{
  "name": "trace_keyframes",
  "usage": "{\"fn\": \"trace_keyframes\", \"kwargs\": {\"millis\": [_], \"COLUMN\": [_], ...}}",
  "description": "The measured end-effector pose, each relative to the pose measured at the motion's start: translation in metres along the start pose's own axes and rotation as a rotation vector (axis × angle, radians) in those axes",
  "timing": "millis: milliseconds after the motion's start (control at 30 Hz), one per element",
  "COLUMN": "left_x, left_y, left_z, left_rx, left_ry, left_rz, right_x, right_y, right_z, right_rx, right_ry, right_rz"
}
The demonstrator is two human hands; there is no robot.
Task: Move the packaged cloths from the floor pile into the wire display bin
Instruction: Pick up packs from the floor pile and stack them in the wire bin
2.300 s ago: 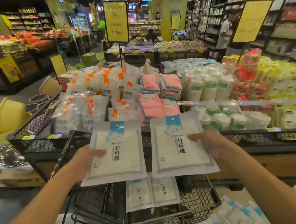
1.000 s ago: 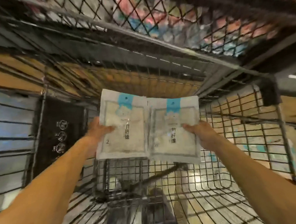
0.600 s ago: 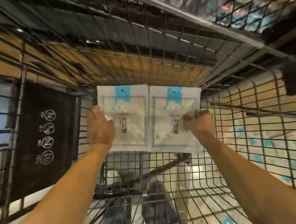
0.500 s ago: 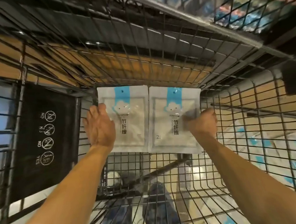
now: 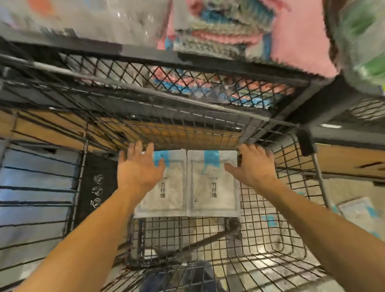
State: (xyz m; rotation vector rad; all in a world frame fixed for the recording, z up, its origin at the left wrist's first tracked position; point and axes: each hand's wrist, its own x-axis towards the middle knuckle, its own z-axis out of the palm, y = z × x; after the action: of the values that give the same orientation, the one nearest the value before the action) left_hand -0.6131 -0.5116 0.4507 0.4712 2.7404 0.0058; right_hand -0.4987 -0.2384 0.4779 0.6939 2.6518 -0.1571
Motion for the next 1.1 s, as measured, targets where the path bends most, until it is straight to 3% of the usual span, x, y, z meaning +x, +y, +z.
{"fn": "trace_keyframes", "kwargs": {"millis": [167,367,633,867,1100], "left_x": [-0.023,-0.073,-0.133,-0.170,-0.205], "left_y": [0.013,0.037,0.059,0.080,0.121], "left_z": [-0.109,-0.257,-0.424,-0.511,-0.517], "left_rx": [0.018,-0.042,-0.043,-0.040,-0.050], "left_ry": [0.159,0.187,0.364,0.519,0.512], "left_rz": [0.046,0.067,0.068,0.234,0.493], "right_x": [-0.032,-0.091,-0.166,-0.245,-0.336], "right_y": [-0.001,0.000,0.002,0.023,0.059], "right_z": [-0.102,-0.229,-0.382,-0.441,-0.432], "right_rx": [0.056,0.006,0.105,0.191,0.210], "right_ry": [0.097,0.246,0.431,0.592,0.638], "right_rz": [-0.064,-0.121,-0.114,0.058,0.299]}}
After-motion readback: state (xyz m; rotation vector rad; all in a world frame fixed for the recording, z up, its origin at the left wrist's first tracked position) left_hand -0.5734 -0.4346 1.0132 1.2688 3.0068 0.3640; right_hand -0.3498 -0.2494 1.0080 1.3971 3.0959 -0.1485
